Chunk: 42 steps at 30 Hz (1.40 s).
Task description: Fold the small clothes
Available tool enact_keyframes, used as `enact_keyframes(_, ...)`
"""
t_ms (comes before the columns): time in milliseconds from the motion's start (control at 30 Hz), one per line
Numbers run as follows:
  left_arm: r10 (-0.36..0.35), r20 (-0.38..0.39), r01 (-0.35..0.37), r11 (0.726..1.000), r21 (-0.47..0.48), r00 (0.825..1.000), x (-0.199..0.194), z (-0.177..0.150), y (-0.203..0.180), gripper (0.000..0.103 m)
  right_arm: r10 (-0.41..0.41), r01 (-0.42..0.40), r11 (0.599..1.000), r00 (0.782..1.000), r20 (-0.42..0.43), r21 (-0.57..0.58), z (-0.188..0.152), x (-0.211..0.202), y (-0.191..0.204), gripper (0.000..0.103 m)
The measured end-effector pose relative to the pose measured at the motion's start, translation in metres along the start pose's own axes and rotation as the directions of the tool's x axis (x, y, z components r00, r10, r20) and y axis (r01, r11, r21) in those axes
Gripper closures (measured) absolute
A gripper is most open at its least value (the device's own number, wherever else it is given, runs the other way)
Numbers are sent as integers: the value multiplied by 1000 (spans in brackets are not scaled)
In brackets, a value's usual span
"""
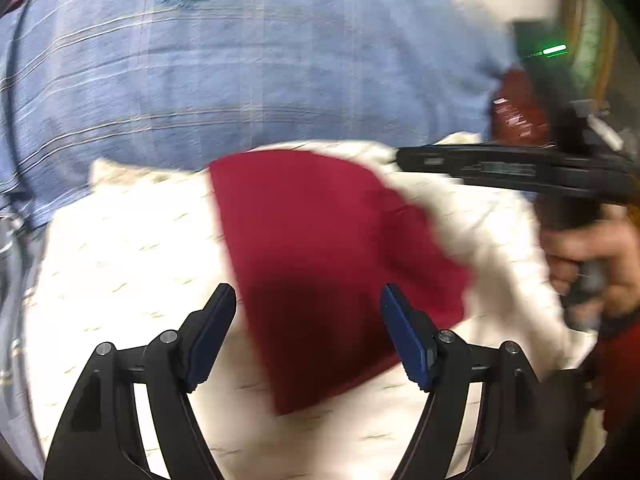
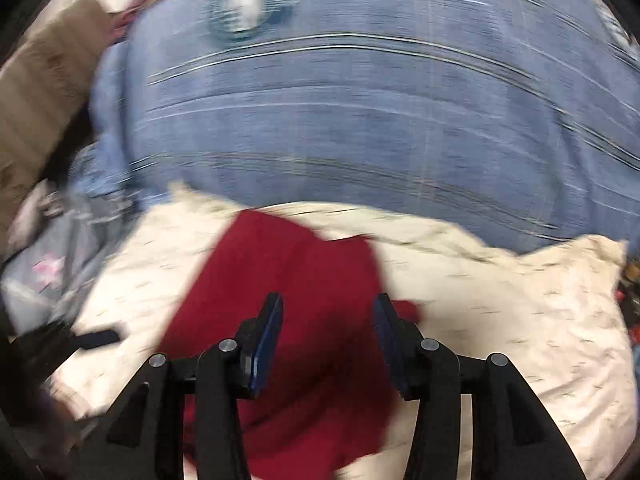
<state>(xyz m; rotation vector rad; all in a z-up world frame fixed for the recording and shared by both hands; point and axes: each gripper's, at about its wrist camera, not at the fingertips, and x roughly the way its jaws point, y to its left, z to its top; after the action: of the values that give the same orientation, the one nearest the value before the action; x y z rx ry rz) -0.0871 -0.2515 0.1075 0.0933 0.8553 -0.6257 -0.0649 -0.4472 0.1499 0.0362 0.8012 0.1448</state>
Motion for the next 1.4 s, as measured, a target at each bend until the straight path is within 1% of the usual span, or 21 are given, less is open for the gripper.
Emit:
enact_keyframes(67, -17, -44, 15, 999, -32, 999, 7, -9, 8, 29, 38, -39, 998, 999, -25, -55, -10, 6, 22, 59)
enact_keyframes(100, -35, -61, 32, 999, -42, 997, 10, -15, 8, 29, 25, -29, 996, 999, -48, -87, -17, 12, 31, 61)
enact_keyframes(133, -37, -69, 35, 999, -40, 997, 12, -19, 7, 29, -11, 2, 994, 997, -81, -112, -27, 19, 35, 65)
enact_keyframes(200, -22, -64, 22, 1000, -8, 998, 11, -25, 7, 29, -82, 62, 989, 986, -148, -135, -48, 30, 30, 66)
enact_keyframes(233, -16, -53, 16, 1000, 4, 998, 9, -28, 4, 29, -96, 78, 991, 982, -165, -110, -61, 32, 19, 65)
enact_keyframes(333, 1, -34, 0, 1000, 5, 999, 12, -28, 10, 29, -27, 31, 999, 987, -156, 23, -77, 16, 0, 62)
enact_keyframes(400, -8, -32, 8, 1000, -5, 999, 13, -27, 13, 29, -21, 28, 998, 992, -123, 54, -78, 1, -1, 56)
enact_keyframes(467, -6, -29, 6, 1000, 2, 1000, 13, -27, 11, 29, -5, 13, 995, 997, -78, 99, -76, -14, 0, 56)
enact_keyframes(567, -1, -25, 1, 1000, 7, 1000, 17, -25, 9, 29, 31, -21, 988, 998, -64, 153, -72, -10, -1, 50)
enact_keyframes(633, 7, -24, -7, 1000, 11, 1000, 21, -25, 7, 29, 59, -40, 979, 994, -87, 202, -69, 7, -4, 51)
enact_keyframes(667, 15, -23, -15, 1000, 14, 1000, 22, -25, 6, 29, 66, -44, 976, 993, -95, 214, -69, 18, -4, 53)
enact_keyframes(700, 20, -22, -19, 1000, 18, 1000, 22, -26, 5, 29, 69, -45, 975, 992, -103, 216, -70, 24, -7, 69)
enact_keyframes(733, 22, -22, -22, 1000, 20, 1000, 23, -26, 4, 29, 59, -34, 979, 991, -118, 203, -70, 31, -5, 76)
enact_keyframes(867, 25, -19, -25, 999, 25, 1000, 22, -27, 3, 28, -26, 33, 995, 997, -68, 96, -73, 7, 8, 85)
enact_keyframes(933, 17, -22, -16, 1000, 23, 1000, 24, -26, 2, 27, -38, 45, 992, 997, -60, 115, -78, 2, 2, 85)
enact_keyframes(1000, 13, -29, -12, 1000, 23, 1000, 26, -26, 1, 27, -57, 70, 990, 993, -99, 125, -89, 17, -1, 85)
enact_keyframes(1100, 26, -24, -26, 999, 25, 999, 26, -26, 0, 26, -58, 69, 988, 995, -84, 137, -91, 16, 0, 82)
enact_keyframes(1200, 33, -18, -32, 999, 19, 999, 24, -25, 1, 26, -34, 43, 980, 998, -54, 192, -85, 0, -6, 65)
enact_keyframes(1233, 31, -18, -31, 999, 15, 999, 24, -24, 2, 26, -32, 39, 977, 999, -35, 209, -83, -6, -8, 62)
enact_keyframes(1333, 29, -19, -29, 1000, 7, 999, 25, -24, 3, 26, -34, 27, 974, 999, 26, 224, -75, -18, -8, 57)
enact_keyframes(1400, 33, -16, -33, 999, 12, 999, 25, -24, 1, 26, -40, 32, 973, 999, 30, 231, -67, -15, -9, 57)
